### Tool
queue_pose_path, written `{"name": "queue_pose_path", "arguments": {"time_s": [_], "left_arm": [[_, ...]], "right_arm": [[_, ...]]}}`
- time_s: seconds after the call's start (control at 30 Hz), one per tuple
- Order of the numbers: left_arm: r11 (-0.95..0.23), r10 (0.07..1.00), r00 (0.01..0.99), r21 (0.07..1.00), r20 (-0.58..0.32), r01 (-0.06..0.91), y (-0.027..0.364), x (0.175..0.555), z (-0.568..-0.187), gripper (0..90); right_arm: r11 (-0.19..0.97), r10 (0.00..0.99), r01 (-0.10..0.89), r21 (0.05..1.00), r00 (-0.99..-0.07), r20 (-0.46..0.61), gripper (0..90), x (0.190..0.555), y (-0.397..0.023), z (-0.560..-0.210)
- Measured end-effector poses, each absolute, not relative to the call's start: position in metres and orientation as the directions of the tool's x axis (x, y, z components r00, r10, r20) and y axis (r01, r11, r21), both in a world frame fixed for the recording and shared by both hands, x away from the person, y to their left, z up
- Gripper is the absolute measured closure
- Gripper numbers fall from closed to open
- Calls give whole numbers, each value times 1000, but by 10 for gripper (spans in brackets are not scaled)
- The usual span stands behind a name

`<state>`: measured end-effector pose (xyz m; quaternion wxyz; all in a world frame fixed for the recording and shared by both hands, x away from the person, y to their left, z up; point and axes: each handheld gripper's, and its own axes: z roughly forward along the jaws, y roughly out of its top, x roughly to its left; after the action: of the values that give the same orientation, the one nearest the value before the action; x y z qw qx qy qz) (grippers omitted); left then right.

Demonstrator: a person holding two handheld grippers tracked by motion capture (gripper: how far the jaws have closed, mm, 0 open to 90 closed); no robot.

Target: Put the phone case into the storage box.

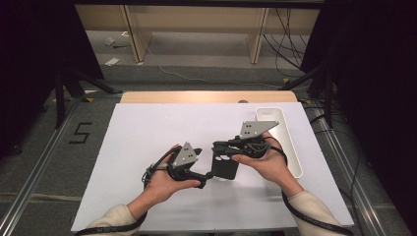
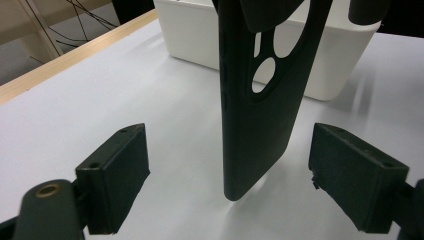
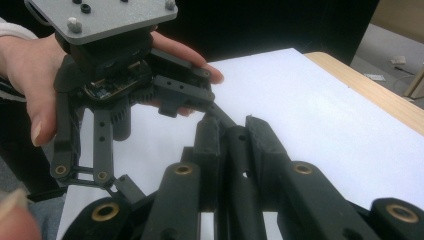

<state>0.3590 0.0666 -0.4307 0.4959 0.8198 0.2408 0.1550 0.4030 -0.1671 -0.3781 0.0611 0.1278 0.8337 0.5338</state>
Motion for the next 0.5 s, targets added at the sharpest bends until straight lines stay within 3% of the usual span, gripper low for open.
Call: {"name": "queue_pose_path", "arguments": {"time_s": [0.5], "left_arm": [[-419,482,876,877,-2,233,57,365,-443,240]], "right_arm": [[392,257,149,908,-965,47,774,401,-165,-376]]}}
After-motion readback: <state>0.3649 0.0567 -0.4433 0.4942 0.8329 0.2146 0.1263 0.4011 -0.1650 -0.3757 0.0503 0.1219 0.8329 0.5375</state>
